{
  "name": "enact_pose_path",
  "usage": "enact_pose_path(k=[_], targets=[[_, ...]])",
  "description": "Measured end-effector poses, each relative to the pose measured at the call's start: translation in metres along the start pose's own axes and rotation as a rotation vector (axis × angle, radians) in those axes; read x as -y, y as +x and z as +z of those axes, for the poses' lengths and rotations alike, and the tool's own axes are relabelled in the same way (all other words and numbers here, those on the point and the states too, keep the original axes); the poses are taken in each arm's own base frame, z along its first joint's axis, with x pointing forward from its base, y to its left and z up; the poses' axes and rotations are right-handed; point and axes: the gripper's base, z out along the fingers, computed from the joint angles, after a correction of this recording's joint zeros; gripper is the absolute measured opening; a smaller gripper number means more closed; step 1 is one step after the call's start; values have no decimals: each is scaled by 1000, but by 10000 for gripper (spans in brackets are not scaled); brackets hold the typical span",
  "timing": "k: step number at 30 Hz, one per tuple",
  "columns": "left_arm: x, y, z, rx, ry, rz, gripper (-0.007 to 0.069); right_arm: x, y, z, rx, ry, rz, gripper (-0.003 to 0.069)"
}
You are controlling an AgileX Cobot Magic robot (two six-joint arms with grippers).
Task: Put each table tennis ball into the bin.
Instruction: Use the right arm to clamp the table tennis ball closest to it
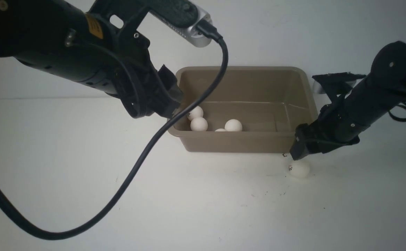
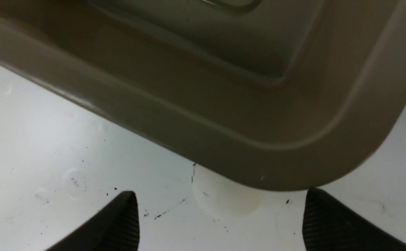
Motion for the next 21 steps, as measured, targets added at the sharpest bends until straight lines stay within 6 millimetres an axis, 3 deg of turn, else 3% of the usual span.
enact_pose_path(k=[10, 21], targets=[[0, 0, 0, 4, -1, 0, 396, 2, 14, 14, 4, 4, 40, 566], [0, -1, 0, 7, -2, 0, 396, -3, 4, 16, 109, 23, 52, 566]])
